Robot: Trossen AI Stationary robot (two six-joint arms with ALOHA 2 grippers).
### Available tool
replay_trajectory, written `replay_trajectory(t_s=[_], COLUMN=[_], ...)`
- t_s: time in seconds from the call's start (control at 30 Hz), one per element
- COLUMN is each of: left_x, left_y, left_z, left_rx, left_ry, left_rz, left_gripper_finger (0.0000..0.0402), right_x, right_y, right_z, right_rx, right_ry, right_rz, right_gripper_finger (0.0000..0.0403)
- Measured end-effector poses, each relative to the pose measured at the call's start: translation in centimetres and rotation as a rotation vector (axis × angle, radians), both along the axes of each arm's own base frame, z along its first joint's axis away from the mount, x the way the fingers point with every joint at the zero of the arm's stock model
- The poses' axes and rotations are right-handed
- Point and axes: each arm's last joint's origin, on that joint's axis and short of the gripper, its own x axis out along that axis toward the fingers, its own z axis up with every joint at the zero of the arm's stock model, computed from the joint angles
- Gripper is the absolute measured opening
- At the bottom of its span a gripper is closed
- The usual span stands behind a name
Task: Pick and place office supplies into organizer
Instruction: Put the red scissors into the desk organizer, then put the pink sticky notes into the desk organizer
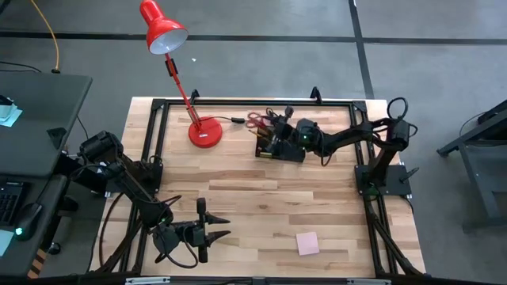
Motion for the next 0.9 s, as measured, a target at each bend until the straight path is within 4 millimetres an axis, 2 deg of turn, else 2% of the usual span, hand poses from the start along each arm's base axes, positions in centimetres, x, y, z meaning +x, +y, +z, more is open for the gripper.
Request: replay_trajectory(t_s=[0.17, 0.3, 0.4, 0.53, 0.67, 0.77, 0.9], left_x=[0.0, 0.0, 0.0, 0.0, 0.0, 0.0, 0.0], left_y=[0.0, 0.0, 0.0, 0.0, 0.0, 0.0, 0.0], left_z=[0.0, 0.0, 0.0, 0.0, 0.0, 0.0, 0.0], left_rx=[0.008, 0.005, 0.008, 0.012, 0.018, 0.056, 0.063], left_ry=[0.002, -0.002, 0.000, 0.003, 0.005, 0.015, 0.013], left_rz=[-0.001, -0.002, -0.002, -0.002, -0.003, -0.009, -0.011], left_gripper_finger=[0.0134, 0.0134, 0.0134, 0.0134, 0.0134, 0.0134, 0.0134], right_x=[0.3, 0.3, 0.5, 0.8, 0.9, 0.9, 0.8], right_y=[1.2, 1.2, 2.1, 4.3, 6.4, 8.4, 12.3], right_z=[0.3, 0.4, 0.9, 2.1, 2.4, 2.6, 1.3], right_rx=[-0.042, -0.045, -0.058, -0.041, 0.091, 0.183, 0.259], right_ry=[-0.004, -0.012, -0.072, -0.158, -0.196, -0.165, -0.042], right_rz=[-0.018, -0.022, 0.007, 0.092, 0.167, 0.224, 0.316], right_gripper_finger=[0.0173, 0.0177, 0.0173, 0.0170, 0.0170, 0.0170, 0.0170])
